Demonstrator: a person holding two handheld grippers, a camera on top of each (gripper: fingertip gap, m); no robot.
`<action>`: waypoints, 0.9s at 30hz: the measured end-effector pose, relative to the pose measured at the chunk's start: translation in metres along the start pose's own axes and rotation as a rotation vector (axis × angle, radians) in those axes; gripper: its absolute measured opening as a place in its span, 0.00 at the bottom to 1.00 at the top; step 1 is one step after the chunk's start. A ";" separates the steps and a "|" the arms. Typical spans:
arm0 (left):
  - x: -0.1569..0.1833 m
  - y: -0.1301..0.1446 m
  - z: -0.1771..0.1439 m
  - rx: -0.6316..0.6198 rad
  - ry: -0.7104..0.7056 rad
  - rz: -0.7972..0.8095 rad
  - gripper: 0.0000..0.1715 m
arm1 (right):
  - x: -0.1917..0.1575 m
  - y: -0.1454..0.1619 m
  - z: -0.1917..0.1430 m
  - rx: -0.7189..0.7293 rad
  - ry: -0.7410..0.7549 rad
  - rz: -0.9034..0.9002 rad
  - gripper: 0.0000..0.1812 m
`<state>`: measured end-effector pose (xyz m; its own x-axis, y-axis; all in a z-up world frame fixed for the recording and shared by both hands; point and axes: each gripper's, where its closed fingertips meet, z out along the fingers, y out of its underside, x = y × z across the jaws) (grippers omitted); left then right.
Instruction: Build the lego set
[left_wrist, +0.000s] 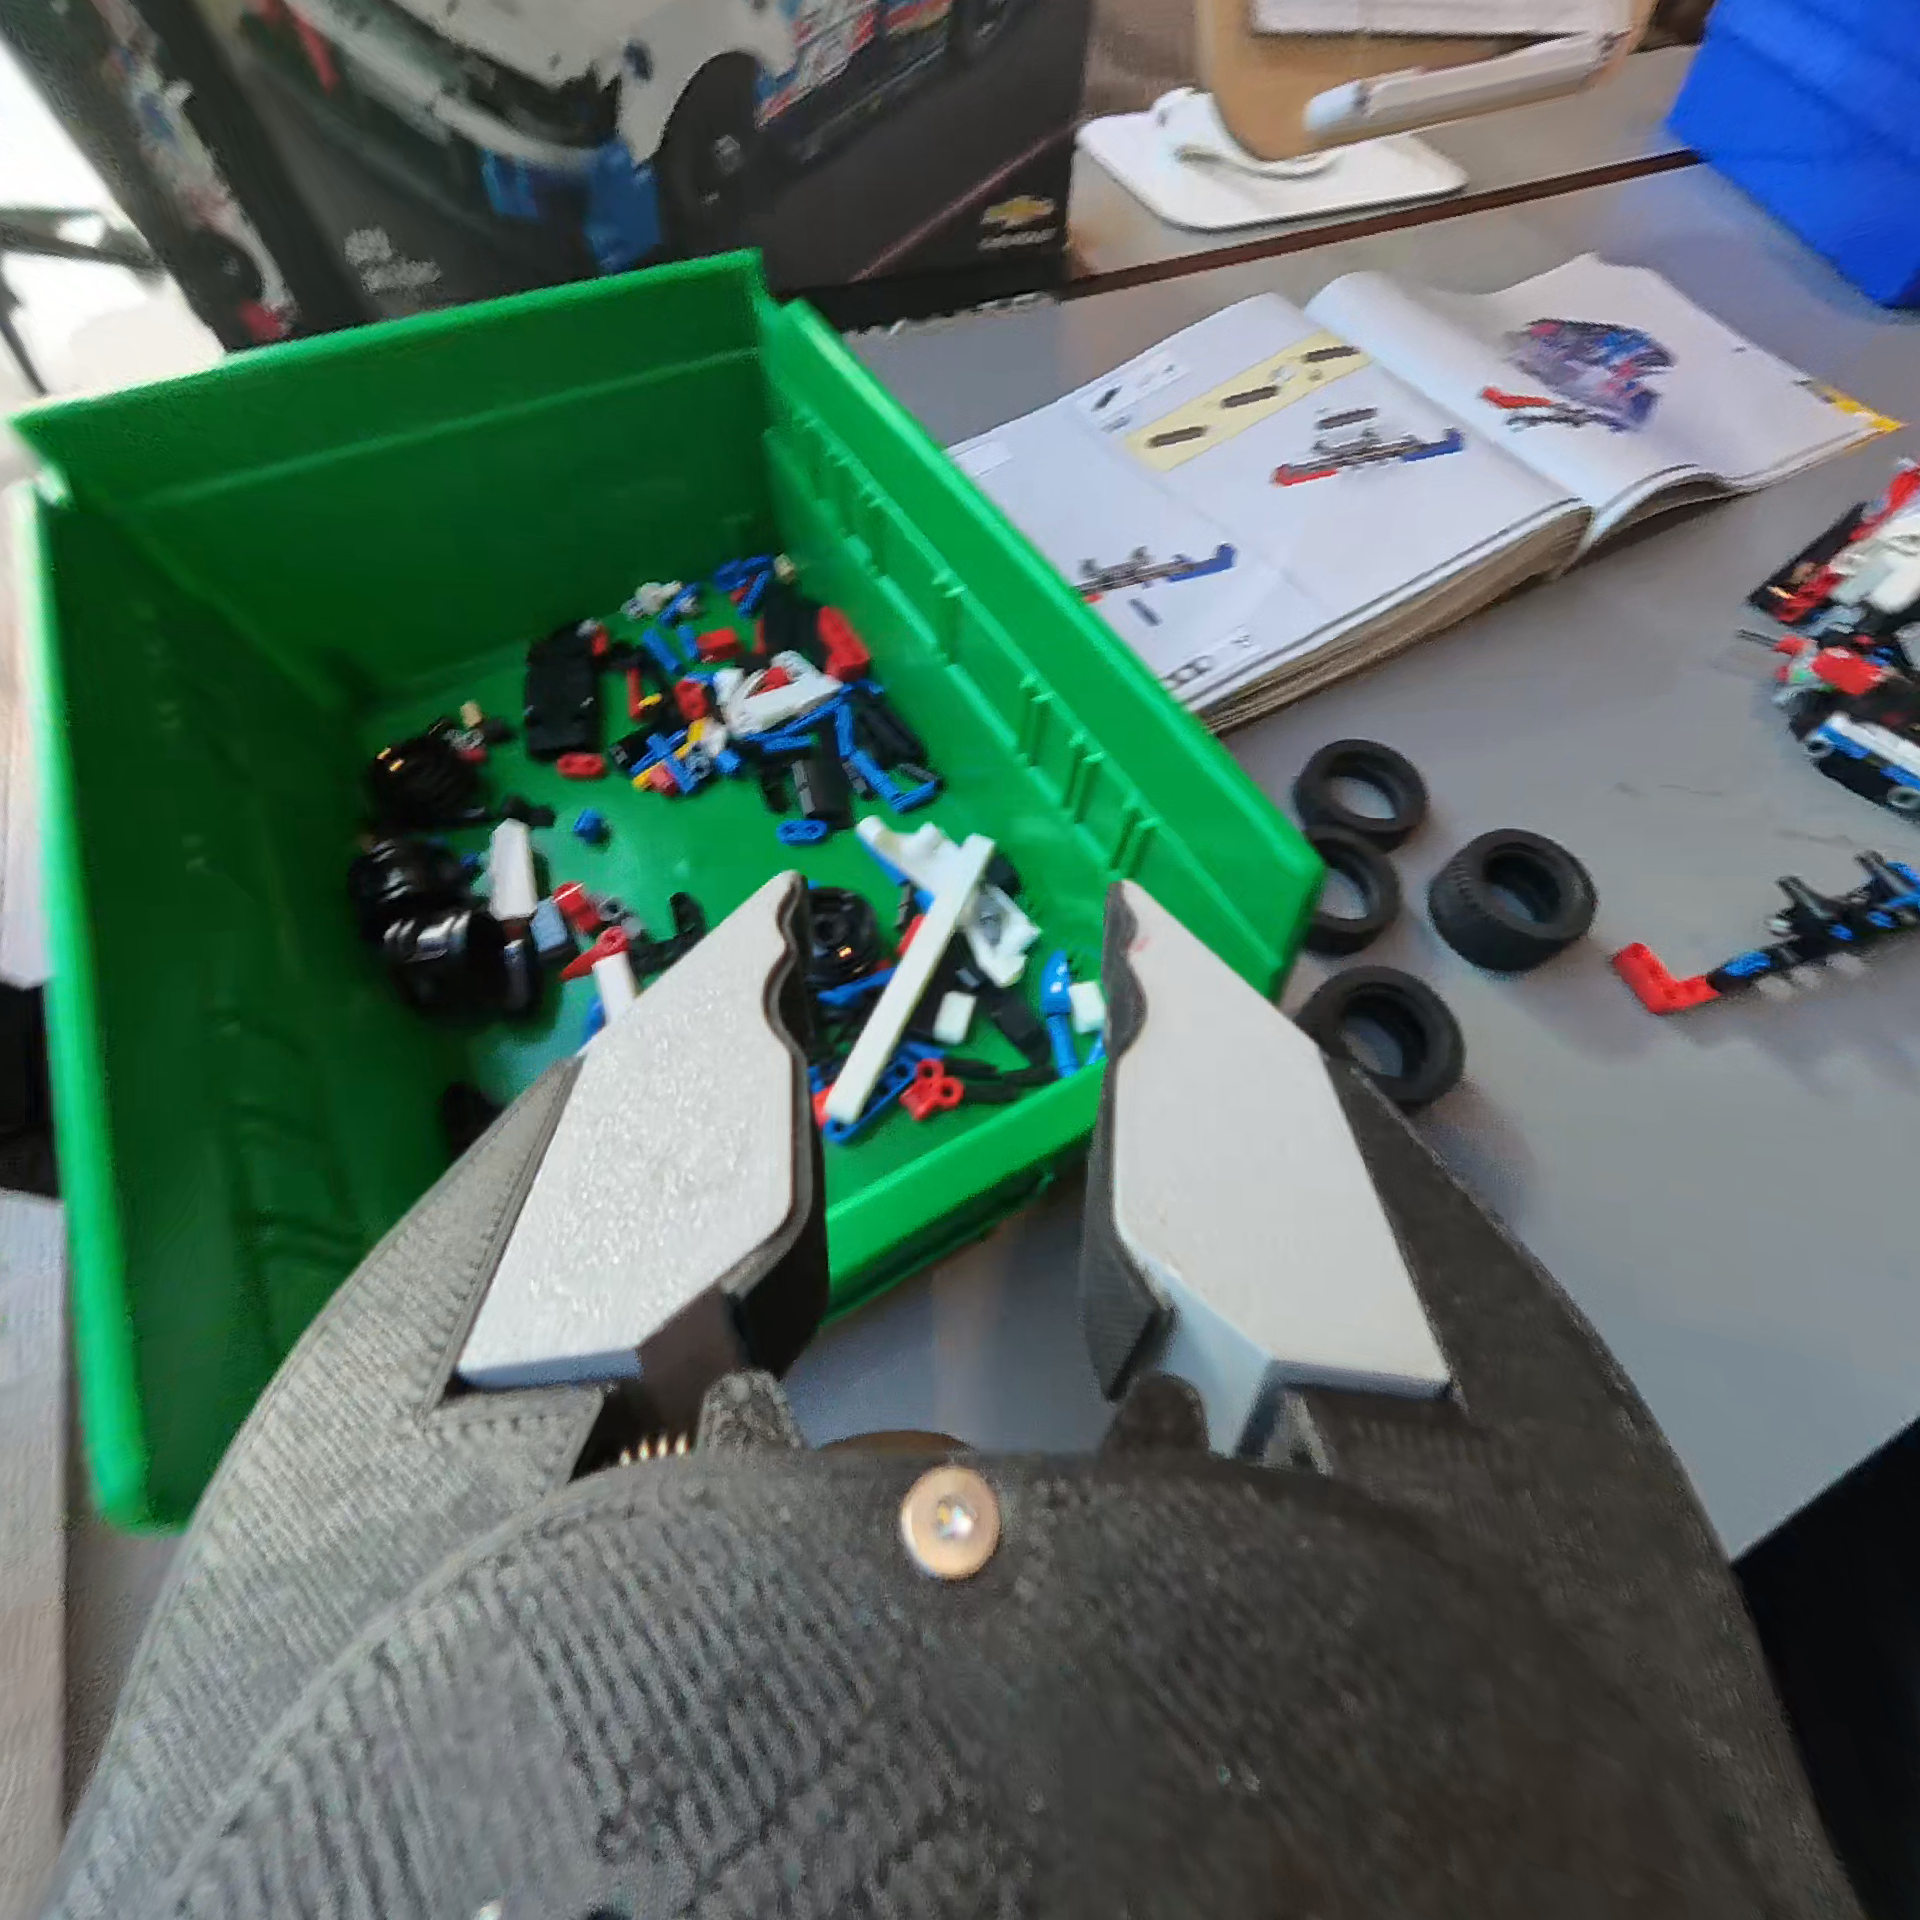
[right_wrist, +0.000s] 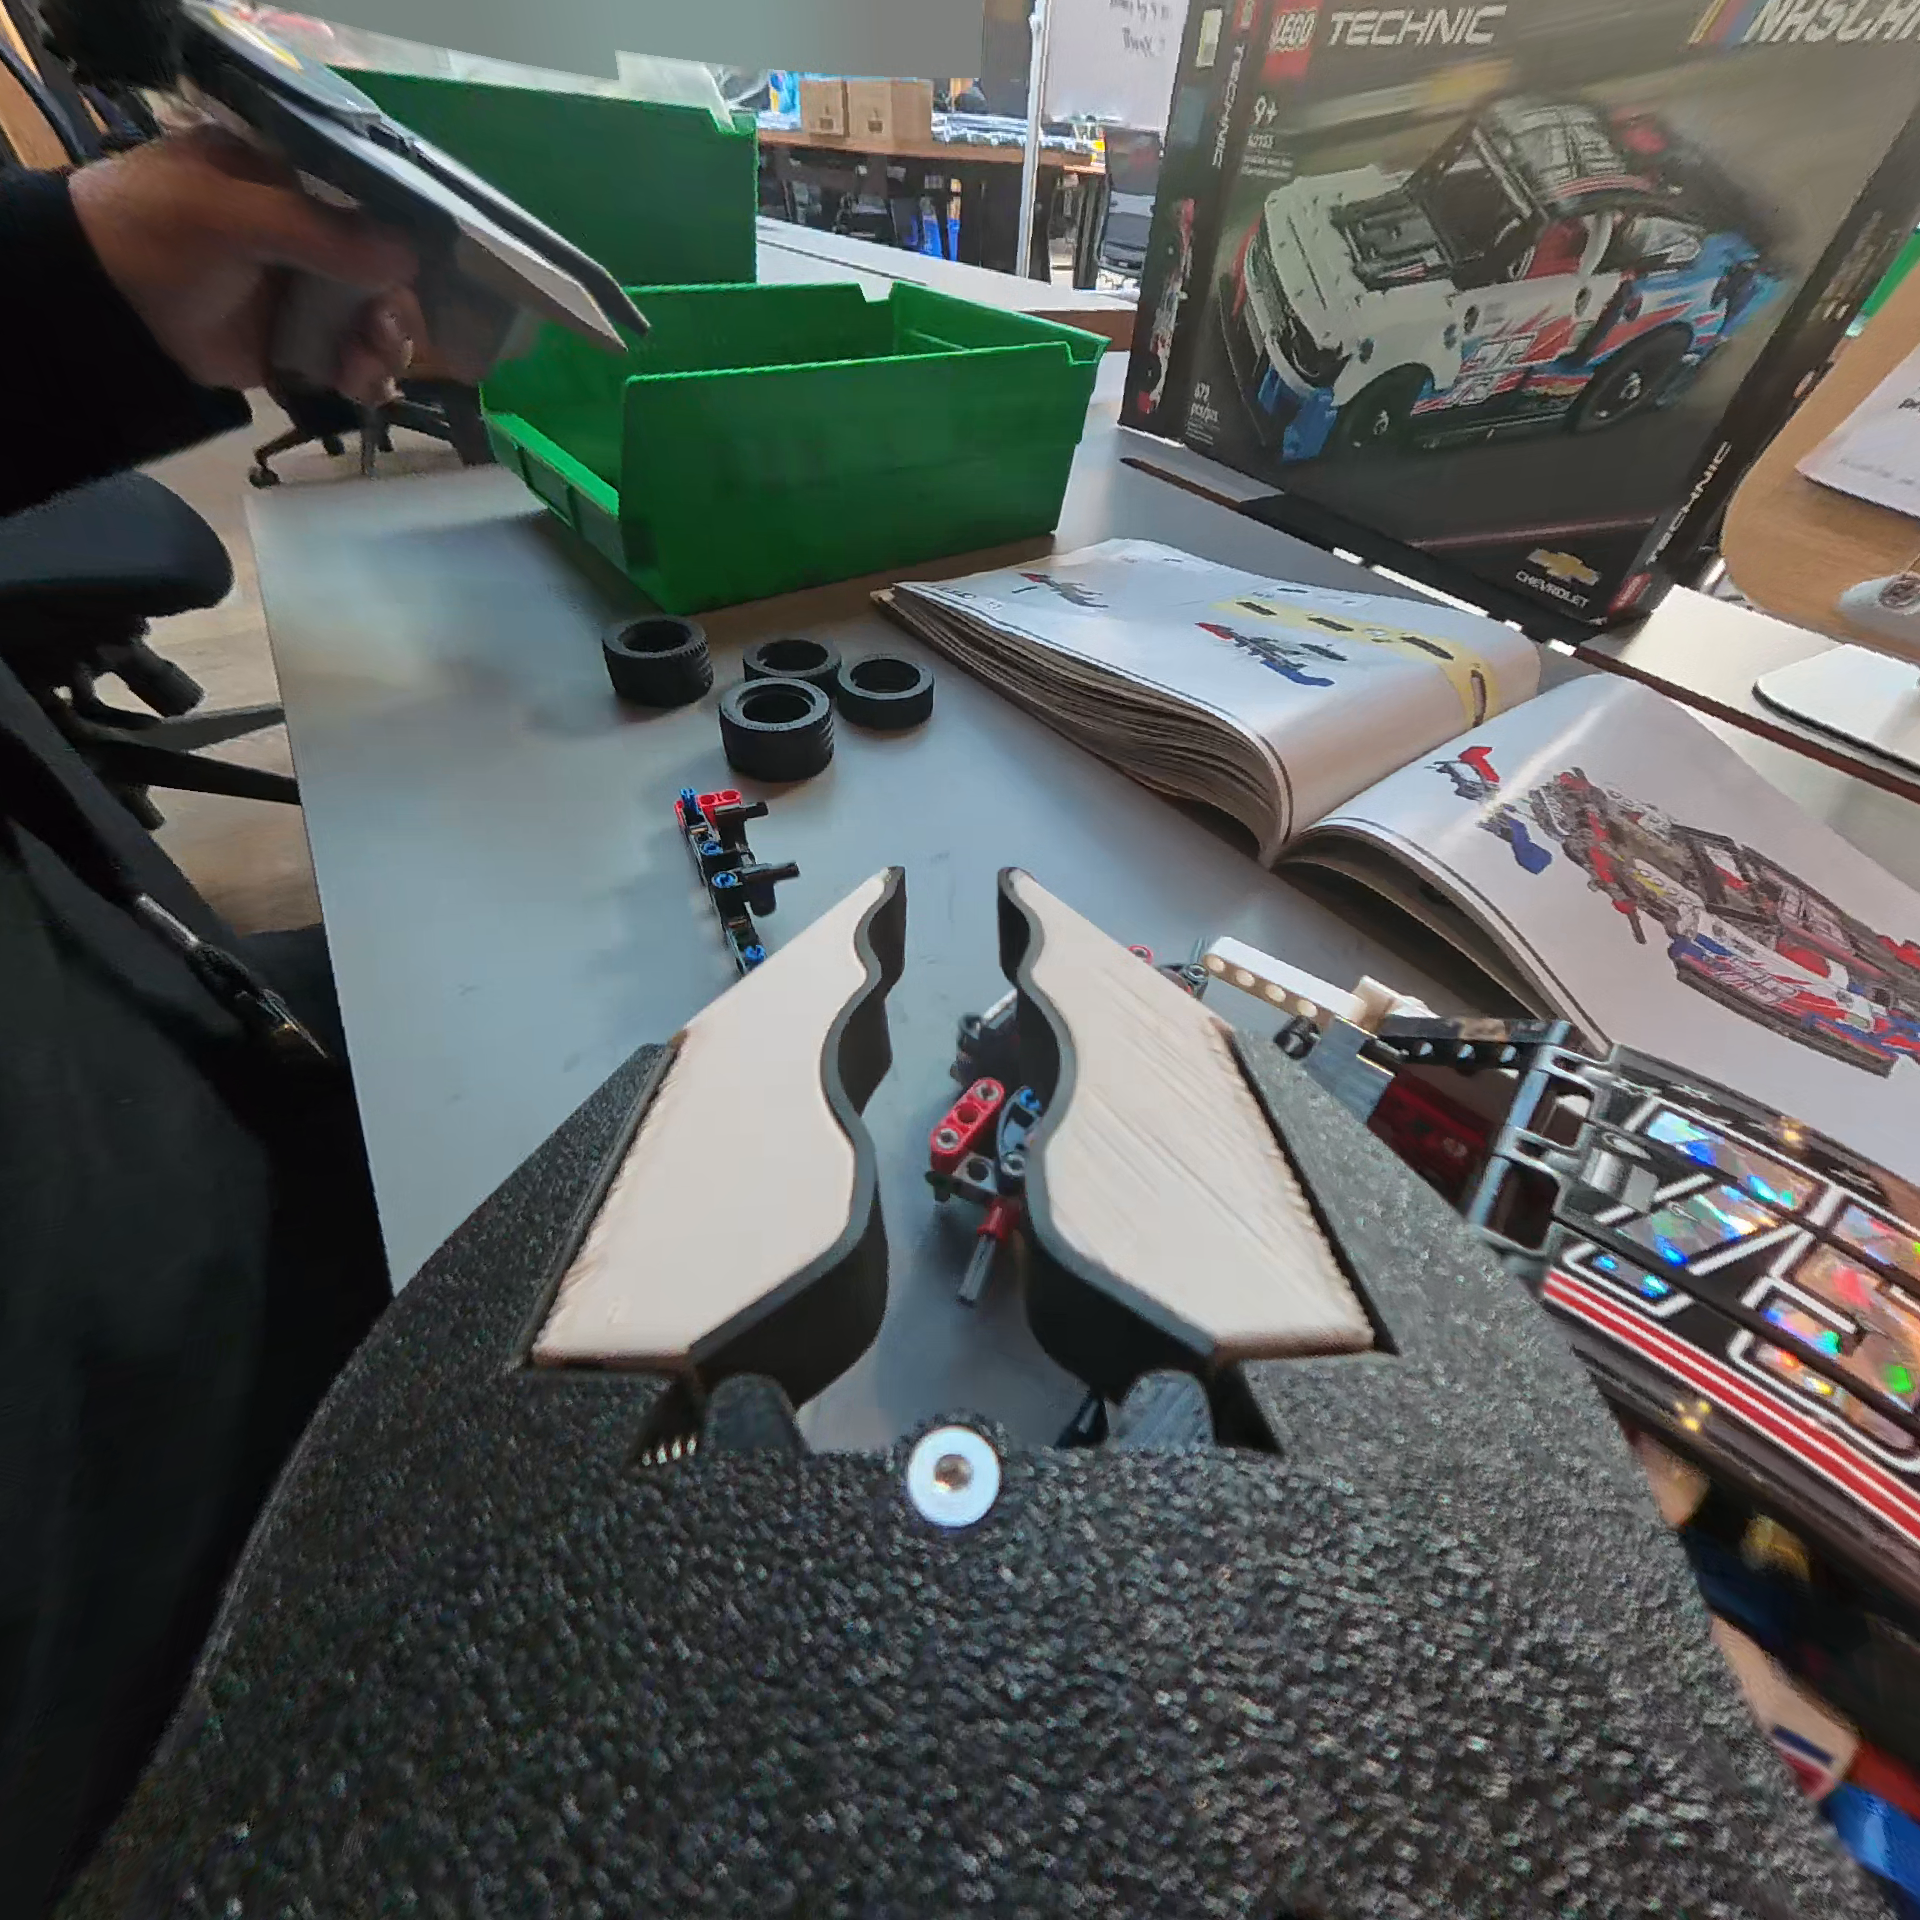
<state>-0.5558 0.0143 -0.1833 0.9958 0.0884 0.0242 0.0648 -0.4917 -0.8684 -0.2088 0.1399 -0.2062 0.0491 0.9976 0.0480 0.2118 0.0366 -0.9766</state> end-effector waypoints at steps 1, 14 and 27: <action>-0.012 0.001 -0.003 -0.014 -0.030 -0.022 0.31 | -0.002 -0.002 0.003 0.006 -0.007 0.014 0.09; -0.083 -0.026 0.028 -0.131 -0.094 -0.061 0.24 | -0.027 0.000 0.017 -0.068 -0.045 0.016 0.13; -0.062 0.009 0.088 -0.412 0.057 0.071 0.21 | -0.015 0.021 0.017 -0.170 0.003 0.028 0.11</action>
<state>-0.6229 0.0809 -0.2367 1.0000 -0.0003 0.0085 0.0048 -0.8011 -0.5985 -0.2218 0.1268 -0.2308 0.0604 0.9979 0.0219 0.3720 -0.0022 -0.9282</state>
